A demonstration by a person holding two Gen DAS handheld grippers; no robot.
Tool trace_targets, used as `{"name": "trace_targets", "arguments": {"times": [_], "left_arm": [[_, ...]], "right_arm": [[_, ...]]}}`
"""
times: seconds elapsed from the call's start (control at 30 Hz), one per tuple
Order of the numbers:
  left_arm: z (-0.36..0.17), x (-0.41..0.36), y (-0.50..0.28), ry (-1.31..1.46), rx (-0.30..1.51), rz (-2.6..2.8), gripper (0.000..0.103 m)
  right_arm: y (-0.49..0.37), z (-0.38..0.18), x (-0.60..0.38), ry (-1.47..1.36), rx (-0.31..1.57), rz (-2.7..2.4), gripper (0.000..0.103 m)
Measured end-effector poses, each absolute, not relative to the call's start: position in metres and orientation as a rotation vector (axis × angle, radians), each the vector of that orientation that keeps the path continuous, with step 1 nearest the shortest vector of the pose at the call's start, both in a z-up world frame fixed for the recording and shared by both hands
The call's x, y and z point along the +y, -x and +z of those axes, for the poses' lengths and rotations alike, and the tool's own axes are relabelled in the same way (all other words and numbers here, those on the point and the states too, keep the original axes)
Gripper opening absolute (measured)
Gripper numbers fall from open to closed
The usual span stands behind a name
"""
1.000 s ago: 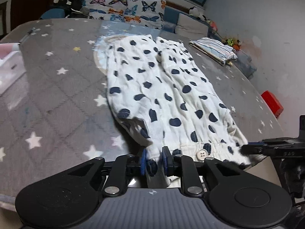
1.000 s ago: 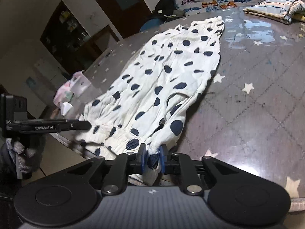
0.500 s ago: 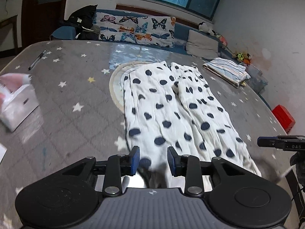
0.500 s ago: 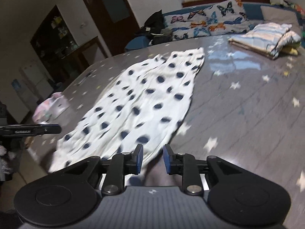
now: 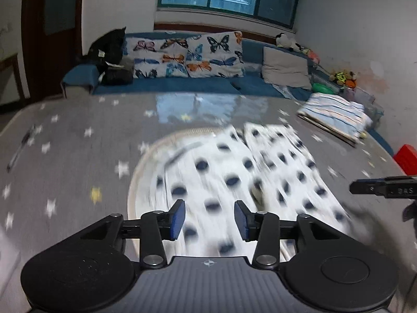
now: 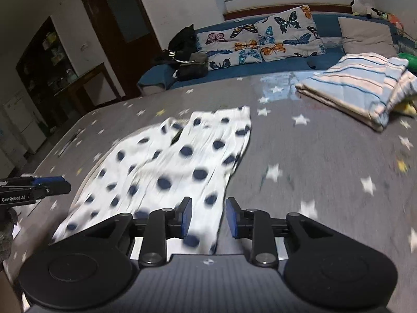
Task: Fold clothes
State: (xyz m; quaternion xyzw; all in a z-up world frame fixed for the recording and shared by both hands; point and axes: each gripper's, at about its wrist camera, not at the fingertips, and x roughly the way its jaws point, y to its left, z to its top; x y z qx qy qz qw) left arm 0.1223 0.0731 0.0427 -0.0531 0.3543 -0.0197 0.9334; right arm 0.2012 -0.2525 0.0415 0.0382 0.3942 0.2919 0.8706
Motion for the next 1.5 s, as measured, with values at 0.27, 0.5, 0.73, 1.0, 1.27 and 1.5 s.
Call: {"name": "trace_targets", "arguments": {"times": [0.27,0.5,0.73,1.0,1.27,1.5], "left_arm": [[0.021,0.079,-0.206,0.040,0.739,-0.040,0.053],[0.002,0.087,-0.249,0.061,0.759,-0.105,0.055],[-0.005,0.090,-0.266,0.089,0.775,-0.208,0.053],[-0.010,0.084,-0.264,0.108,0.771,-0.296,0.005],[0.019,0.036,-0.204,0.016,0.670,-0.486,0.005],[0.015,0.002,-0.176,-0.029,0.720,-0.652,0.013]], "right_arm": [[-0.273,0.033,-0.231,-0.089,0.830,0.603,0.034],[-0.327,0.021,-0.218,-0.108,0.841,0.583,0.034],[-0.367,0.005,-0.207,-0.143,0.861,0.576,0.034],[-0.365,0.001,-0.201,-0.104,0.837,0.566,0.009],[-0.360,0.005,-0.212,-0.100,0.815,0.548,0.008],[-0.358,0.000,-0.213,-0.115,0.833,0.547,0.008]]}}
